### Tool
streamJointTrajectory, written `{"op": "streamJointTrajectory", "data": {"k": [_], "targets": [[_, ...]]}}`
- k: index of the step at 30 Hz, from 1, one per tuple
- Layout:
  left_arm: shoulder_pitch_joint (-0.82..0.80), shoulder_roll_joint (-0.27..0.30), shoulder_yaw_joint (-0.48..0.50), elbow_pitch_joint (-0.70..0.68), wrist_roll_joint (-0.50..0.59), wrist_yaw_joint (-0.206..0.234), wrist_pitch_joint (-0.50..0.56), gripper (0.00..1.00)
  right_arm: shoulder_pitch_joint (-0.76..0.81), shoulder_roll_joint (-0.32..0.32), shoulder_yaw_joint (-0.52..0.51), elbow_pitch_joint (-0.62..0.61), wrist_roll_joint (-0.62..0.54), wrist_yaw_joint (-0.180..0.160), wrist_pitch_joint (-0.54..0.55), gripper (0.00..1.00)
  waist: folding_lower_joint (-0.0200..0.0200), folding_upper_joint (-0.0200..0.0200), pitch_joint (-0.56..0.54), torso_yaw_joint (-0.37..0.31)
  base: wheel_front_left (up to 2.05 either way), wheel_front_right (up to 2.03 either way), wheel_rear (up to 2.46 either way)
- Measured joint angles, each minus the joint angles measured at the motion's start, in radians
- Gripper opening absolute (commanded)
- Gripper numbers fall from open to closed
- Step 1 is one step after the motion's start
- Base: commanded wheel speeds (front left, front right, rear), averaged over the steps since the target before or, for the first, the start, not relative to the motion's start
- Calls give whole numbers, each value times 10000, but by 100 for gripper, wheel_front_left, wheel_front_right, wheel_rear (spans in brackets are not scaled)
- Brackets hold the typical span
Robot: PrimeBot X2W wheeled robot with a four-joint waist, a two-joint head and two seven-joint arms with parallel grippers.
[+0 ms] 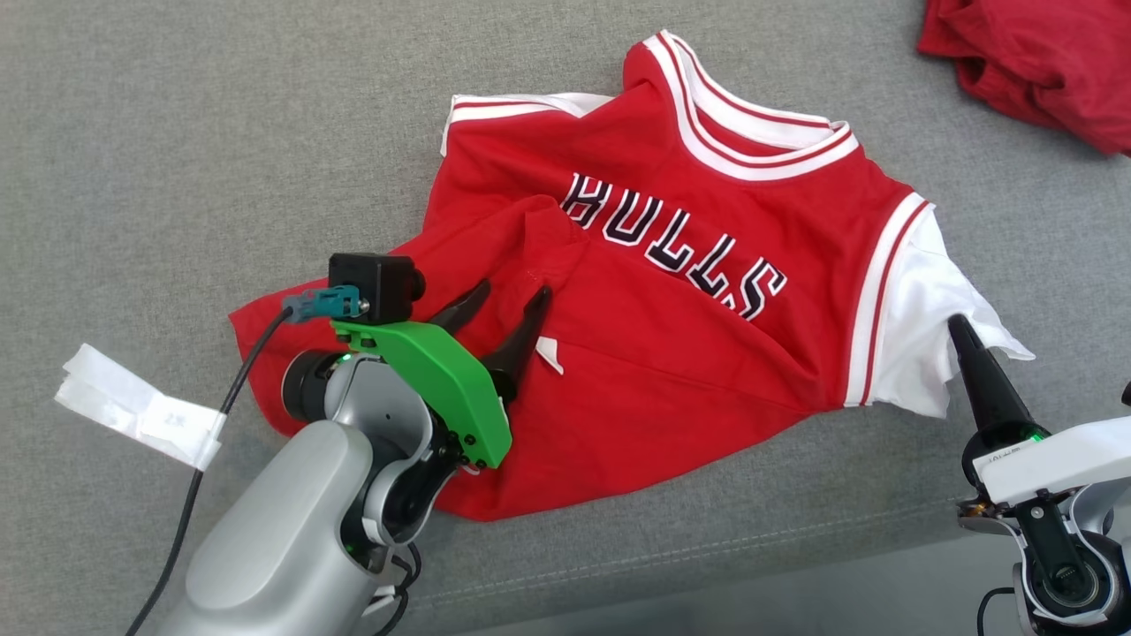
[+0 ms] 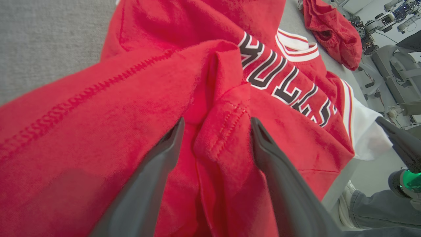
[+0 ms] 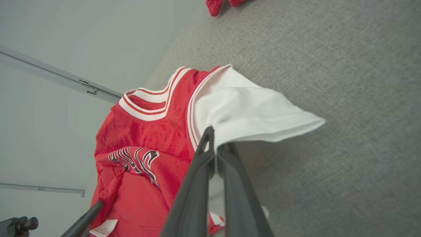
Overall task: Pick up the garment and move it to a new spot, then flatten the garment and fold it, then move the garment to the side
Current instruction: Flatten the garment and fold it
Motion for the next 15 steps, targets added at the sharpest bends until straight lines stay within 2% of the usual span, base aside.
{"op": "streamJointTrajectory", "data": {"k": [5, 10, 11, 12, 13, 15], "targets": [[-256, 35, -17, 378, 2, -33, 75, 100, -13, 10, -8, 226, 52, 0, -198, 0, 0, 0, 98, -82, 0, 0, 0], [-263, -56, -178, 483, -6, -276, 88, 100, -14, 25, -12, 416, 113, 0, -330, 0, 0, 0, 64, -77, 0, 0, 0], [-263, -75, -219, 483, -21, -326, 88, 84, -14, 27, -17, 460, 138, 0, -349, 0, 0, -1, 51, -72, 0, 0, 0], [-262, -94, -259, 476, -31, -364, 90, 84, -14, 31, -25, 500, 169, 0, -366, 0, 0, -1, 38, -66, 0, 0, 0], [-262, -125, -276, 472, -31, -389, 90, 56, -14, 31, -36, 541, 173, 0, -378, 0, 0, 0, 22, -56, 0, 0, 0], [-262, -144, -326, 449, -31, -514, 88, 22, -14, 36, -82, 612, 173, -2, -449, 0, 0, 0, -7, -28, 0, 0, 0]]}}
